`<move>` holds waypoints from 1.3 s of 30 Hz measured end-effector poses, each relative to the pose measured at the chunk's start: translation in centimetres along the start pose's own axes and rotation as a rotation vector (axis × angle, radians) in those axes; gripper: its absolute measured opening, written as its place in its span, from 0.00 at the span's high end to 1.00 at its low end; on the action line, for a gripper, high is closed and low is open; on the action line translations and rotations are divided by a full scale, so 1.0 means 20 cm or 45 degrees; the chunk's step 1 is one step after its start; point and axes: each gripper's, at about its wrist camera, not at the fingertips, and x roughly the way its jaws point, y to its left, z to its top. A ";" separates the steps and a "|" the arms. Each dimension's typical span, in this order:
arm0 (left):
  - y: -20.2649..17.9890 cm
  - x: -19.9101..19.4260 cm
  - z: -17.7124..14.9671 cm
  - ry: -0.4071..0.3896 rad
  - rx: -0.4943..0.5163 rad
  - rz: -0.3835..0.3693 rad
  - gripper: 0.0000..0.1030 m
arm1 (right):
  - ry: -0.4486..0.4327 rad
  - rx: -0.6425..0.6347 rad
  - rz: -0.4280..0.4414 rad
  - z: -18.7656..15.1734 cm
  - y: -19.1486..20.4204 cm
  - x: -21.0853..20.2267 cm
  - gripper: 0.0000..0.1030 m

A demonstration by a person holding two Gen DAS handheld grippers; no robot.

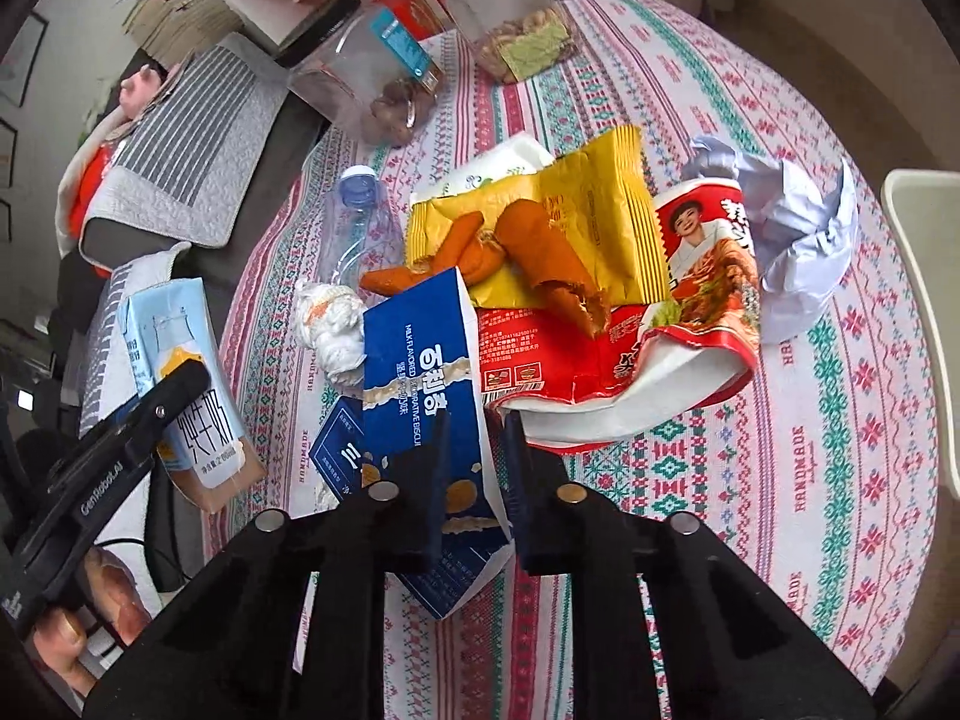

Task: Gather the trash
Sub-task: 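Grasp the blue milk carton with the left tool while the right tool grasps the blue biscuit box, then lift the blue biscuit box with the right tool while the left tool holds the milk carton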

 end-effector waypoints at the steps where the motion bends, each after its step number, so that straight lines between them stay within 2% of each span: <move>1: 0.00 0.00 0.00 -0.003 -0.003 0.004 0.72 | -0.006 -0.021 -0.005 0.00 0.01 0.00 0.99; 10: 0.04 -0.05 0.01 -0.069 -0.018 0.079 0.72 | -0.064 -0.152 0.001 -0.03 0.10 -0.05 1.00; 19: 0.05 -0.06 0.01 -0.089 -0.022 0.113 0.72 | -0.130 -0.243 -0.012 -0.04 0.15 -0.10 1.00; 22: 0.05 -0.05 0.01 -0.079 -0.014 0.112 0.71 | -0.120 -0.251 -0.021 -0.04 0.15 -0.10 0.98; 23: 0.04 -0.05 0.01 -0.075 -0.013 0.111 0.71 | -0.099 -0.243 -0.021 -0.04 0.14 -0.09 0.93; 25: 0.04 -0.04 0.01 -0.064 -0.011 0.107 0.71 | -0.060 -0.221 -0.027 -0.04 0.12 -0.07 0.68; 26: 0.05 -0.04 0.01 -0.059 -0.013 0.104 0.71 | -0.038 -0.218 -0.031 -0.05 0.12 -0.06 0.44; 27: 0.05 -0.03 0.01 -0.055 -0.014 0.102 0.71 | -0.021 -0.209 -0.041 -0.05 0.11 -0.04 0.39; 30: 0.04 -0.03 0.01 -0.047 -0.012 0.087 0.71 | 0.005 -0.202 -0.055 -0.06 0.11 0.00 0.39; 34: 0.03 -0.02 0.01 -0.034 0.003 0.084 0.71 | 0.012 -0.184 -0.041 -0.04 0.11 0.03 0.35; 37: 0.04 -0.01 0.00 -0.028 -0.001 0.084 0.71 | 0.004 -0.187 -0.027 -0.03 0.14 0.04 0.23; 39: 0.04 -0.01 0.00 -0.027 -0.008 0.082 0.71 | -0.016 -0.221 -0.061 -0.02 0.18 0.05 0.10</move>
